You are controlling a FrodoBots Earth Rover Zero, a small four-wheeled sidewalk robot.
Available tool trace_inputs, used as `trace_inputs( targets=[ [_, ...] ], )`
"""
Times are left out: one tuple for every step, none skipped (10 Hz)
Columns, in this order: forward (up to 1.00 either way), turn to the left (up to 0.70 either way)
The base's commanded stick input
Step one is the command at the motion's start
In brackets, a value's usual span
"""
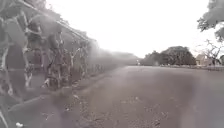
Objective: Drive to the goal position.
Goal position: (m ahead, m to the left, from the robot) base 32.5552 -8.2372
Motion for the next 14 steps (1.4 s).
trace_inputs(
  targets=[
    [1.0,0.0],
    [1.0,0.0],
    [1.0,0.0],
    [1.0,0.0],
    [1.0,0.0],
    [1.0,0.0],
    [1.0,0.0],
    [1.0,0.0],
    [1.0,0.0],
    [1.0,0.0],
    [1.0,0.0],
    [1.0,0.0],
    [1.0,-0.16],
    [1.0,-0.26]
  ],
)
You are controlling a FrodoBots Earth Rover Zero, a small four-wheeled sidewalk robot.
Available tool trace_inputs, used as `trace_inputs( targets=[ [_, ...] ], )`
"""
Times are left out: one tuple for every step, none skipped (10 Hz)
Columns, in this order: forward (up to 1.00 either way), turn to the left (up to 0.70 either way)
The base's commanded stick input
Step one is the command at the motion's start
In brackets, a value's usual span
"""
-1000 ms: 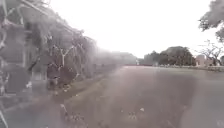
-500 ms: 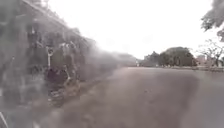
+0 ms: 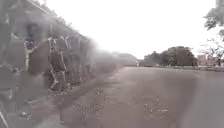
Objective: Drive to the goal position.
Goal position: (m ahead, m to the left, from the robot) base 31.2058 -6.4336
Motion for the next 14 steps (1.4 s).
trace_inputs(
  targets=[
    [1.0,-0.37],
    [1.0,0.0],
    [1.0,0.0],
    [1.0,0.0],
    [1.0,0.0],
    [1.0,0.0],
    [1.0,-0.01],
    [1.0,-0.02],
    [1.0,0.0],
    [1.0,0.0],
    [1.0,0.0],
    [1.0,-0.02],
    [1.0,-0.04],
    [1.0,0.0]
  ],
)
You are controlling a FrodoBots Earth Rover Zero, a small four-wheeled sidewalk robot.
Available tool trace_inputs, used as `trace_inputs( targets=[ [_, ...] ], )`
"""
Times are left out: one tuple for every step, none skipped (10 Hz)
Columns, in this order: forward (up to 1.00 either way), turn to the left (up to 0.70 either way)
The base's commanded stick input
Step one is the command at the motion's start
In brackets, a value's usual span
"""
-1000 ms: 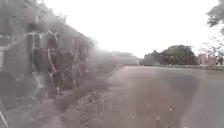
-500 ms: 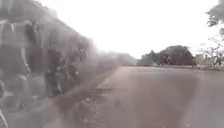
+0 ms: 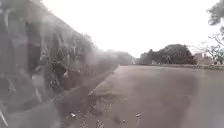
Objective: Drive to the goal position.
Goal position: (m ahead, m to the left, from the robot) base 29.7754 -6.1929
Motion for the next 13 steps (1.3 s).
trace_inputs(
  targets=[
    [1.0,0.0],
    [1.0,-0.2],
    [1.0,-0.1],
    [1.0,-0.01],
    [1.0,0.0],
    [1.0,0.0],
    [1.0,-0.03],
    [1.0,-0.11],
    [1.0,-0.2],
    [1.0,0.0],
    [1.0,0.0],
    [1.0,0.0],
    [1.0,0.0]
  ],
)
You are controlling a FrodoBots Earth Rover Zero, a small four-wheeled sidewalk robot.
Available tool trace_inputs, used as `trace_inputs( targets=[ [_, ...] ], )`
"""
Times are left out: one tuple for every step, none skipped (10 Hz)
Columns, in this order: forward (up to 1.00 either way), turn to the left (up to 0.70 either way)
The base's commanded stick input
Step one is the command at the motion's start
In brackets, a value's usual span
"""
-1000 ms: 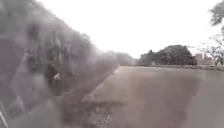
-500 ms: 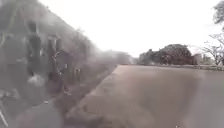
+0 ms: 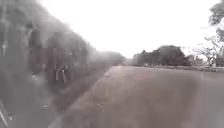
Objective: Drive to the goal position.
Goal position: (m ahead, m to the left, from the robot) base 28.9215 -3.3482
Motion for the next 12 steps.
trace_inputs(
  targets=[
    [1.0,0.0],
    [1.0,0.0],
    [1.0,0.0],
    [1.0,0.0],
    [1.0,0.0],
    [1.0,0.0],
    [1.0,0.0],
    [1.0,0.0],
    [1.0,0.0],
    [1.0,0.0],
    [1.0,0.0],
    [1.0,0.0]
  ],
)
